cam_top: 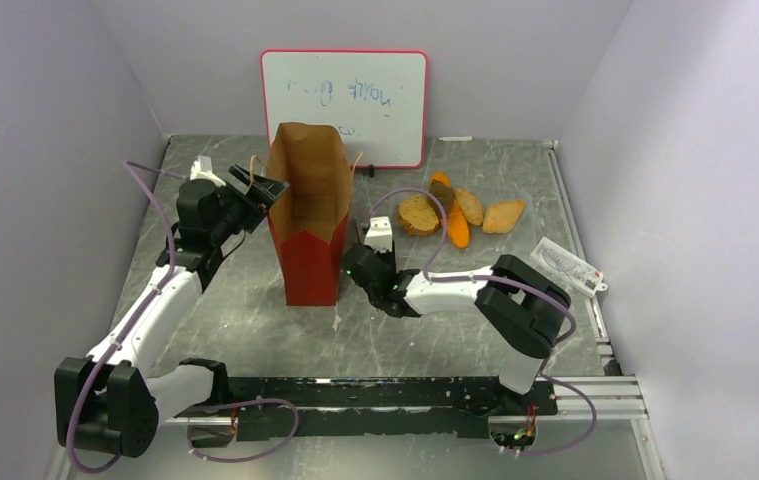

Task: Take the fake bread out of the paper bag
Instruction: Place the clamp in the container.

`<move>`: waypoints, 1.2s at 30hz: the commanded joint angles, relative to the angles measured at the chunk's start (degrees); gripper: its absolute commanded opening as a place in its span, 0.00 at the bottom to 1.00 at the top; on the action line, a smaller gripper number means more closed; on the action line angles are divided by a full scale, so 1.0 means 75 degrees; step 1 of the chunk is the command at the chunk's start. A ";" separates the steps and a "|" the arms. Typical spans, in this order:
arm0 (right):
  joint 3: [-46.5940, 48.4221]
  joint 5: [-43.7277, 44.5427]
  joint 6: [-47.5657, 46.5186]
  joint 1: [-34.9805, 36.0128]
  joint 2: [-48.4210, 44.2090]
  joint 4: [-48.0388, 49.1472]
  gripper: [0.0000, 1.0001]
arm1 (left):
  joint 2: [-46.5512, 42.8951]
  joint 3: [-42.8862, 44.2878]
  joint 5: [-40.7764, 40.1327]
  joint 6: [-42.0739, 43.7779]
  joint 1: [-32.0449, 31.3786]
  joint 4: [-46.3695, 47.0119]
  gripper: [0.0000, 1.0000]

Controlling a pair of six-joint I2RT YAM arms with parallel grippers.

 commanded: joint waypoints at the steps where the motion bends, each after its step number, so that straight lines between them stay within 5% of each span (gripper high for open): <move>1: 0.0108 0.0101 0.0165 0.0022 0.0376 0.0336 0.44 | -0.0211 0.0446 -0.0179 0.0323 0.0069 -0.0305 0.75; 13: 0.0306 -0.0240 0.0402 -0.0081 0.0905 0.0250 0.50 | -0.0843 0.0872 -0.0649 0.0832 0.0069 -0.1331 0.76; 22: 0.0360 -0.0348 0.0466 -0.0084 0.1000 -0.0011 0.62 | -0.0923 0.0321 -0.0694 0.0588 0.0068 -0.0971 0.75; 36: 0.0465 0.0683 0.0888 0.0294 -0.1519 -0.1350 0.65 | -0.1248 0.0169 -0.0988 0.0663 0.0292 -0.1222 0.73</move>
